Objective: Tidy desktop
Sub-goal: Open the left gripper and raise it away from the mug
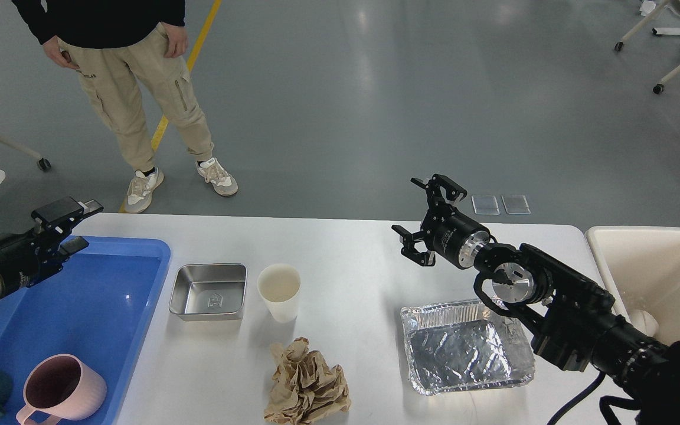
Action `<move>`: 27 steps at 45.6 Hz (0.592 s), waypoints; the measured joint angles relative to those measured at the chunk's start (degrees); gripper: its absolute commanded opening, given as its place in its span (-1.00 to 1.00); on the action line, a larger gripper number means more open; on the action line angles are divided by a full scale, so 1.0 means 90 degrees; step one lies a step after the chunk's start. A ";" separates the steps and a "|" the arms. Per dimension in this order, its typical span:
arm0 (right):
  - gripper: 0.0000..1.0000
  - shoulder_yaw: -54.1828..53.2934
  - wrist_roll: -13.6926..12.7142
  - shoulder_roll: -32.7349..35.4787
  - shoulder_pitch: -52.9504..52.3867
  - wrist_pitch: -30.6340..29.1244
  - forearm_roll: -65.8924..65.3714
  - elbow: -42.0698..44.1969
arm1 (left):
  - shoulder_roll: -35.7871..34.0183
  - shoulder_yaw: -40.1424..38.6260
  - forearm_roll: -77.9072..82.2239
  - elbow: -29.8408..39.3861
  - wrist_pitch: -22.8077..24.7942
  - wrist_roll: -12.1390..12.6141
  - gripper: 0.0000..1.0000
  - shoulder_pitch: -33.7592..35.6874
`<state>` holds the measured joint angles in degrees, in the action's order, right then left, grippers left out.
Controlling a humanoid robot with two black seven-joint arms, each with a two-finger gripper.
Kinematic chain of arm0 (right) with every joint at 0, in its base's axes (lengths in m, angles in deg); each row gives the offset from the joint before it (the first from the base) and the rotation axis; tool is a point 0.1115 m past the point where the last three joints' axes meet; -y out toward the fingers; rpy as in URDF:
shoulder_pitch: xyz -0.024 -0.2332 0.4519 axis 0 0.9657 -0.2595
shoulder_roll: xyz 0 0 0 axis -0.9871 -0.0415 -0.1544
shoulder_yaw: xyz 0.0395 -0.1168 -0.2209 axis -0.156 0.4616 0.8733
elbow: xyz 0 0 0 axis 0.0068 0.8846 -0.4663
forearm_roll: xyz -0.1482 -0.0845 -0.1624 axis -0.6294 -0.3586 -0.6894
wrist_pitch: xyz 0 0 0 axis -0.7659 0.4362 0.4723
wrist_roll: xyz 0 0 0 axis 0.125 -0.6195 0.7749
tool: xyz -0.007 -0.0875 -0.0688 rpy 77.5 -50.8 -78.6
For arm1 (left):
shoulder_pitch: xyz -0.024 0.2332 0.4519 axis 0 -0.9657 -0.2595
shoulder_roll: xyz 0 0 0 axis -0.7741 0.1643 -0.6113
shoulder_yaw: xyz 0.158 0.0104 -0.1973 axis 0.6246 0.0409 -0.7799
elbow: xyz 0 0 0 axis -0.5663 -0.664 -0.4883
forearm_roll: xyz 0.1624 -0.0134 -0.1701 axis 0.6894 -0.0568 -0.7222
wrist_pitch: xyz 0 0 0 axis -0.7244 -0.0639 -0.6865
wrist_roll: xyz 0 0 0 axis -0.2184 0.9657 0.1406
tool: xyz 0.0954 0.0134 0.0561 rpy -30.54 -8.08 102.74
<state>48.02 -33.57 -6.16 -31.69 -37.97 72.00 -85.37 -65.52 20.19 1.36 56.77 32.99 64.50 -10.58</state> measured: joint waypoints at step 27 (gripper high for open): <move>1.00 0.0000 0.0000 -0.0113 -0.0017 0.0004 -0.0052 0.0080 | -0.2844 0.0124 0.0018 0.2835 -0.0020 0.0931 0.79 -0.0545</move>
<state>48.02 -33.57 -7.18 -31.84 -37.94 71.54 -84.65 -91.12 21.30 1.52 82.29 32.81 72.88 -15.48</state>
